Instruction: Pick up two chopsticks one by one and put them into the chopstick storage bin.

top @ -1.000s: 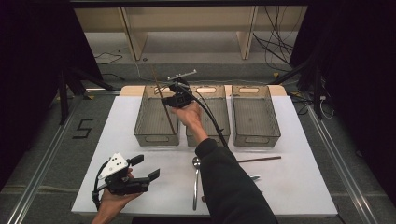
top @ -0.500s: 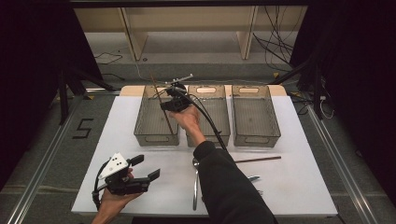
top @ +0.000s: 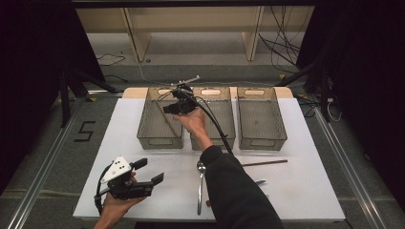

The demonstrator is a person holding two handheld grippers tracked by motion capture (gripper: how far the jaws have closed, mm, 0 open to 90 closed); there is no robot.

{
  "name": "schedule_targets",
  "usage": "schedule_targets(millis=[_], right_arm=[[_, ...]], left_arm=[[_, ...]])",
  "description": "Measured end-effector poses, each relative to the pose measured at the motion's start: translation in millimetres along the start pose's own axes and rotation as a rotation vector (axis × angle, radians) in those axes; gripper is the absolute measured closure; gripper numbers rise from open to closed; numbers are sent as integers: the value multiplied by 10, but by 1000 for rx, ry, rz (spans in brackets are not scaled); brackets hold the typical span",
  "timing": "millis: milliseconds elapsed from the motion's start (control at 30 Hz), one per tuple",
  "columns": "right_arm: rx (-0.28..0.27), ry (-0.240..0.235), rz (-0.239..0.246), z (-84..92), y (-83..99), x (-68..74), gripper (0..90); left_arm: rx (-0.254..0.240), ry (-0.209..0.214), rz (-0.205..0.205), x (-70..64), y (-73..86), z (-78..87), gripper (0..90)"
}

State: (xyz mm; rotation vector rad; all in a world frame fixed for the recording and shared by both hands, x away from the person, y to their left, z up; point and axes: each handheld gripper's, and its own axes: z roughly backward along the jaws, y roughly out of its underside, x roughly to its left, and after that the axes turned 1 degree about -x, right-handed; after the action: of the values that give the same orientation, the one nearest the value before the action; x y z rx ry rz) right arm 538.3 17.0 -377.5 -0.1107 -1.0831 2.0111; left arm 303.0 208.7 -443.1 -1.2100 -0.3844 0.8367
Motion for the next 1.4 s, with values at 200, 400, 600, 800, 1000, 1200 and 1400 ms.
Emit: schedule_targets(millis=[200, 400, 600, 800, 1000, 1200, 1400], right_arm=[[3, -14, 52, 153, -24, 22, 500], [21, -59, 123, 387, 2, 20, 407], [34, -76, 181, 619, 142, -2, 359], [22, -91, 207, 825, 250, -16, 326], [-8, -106, 239, 1035, 338, 2, 308], [-9, -106, 266, 1199, 439, 0, 281], [11, -103, 299, 1353, 562, -29, 281]], left_arm=[[3, 1, 0, -1, 0, 2, 157], [4, 0, -3, -2, 0, 0, 157], [4, 0, 6, -5, 2, -8, 156], [4, 1, 15, 0, 4, -12, 157], [4, 1, 17, 1, 6, -14, 157], [10, 2, 10, 4, 6, -11, 157], [10, 1, 8, 5, 7, -17, 157]])
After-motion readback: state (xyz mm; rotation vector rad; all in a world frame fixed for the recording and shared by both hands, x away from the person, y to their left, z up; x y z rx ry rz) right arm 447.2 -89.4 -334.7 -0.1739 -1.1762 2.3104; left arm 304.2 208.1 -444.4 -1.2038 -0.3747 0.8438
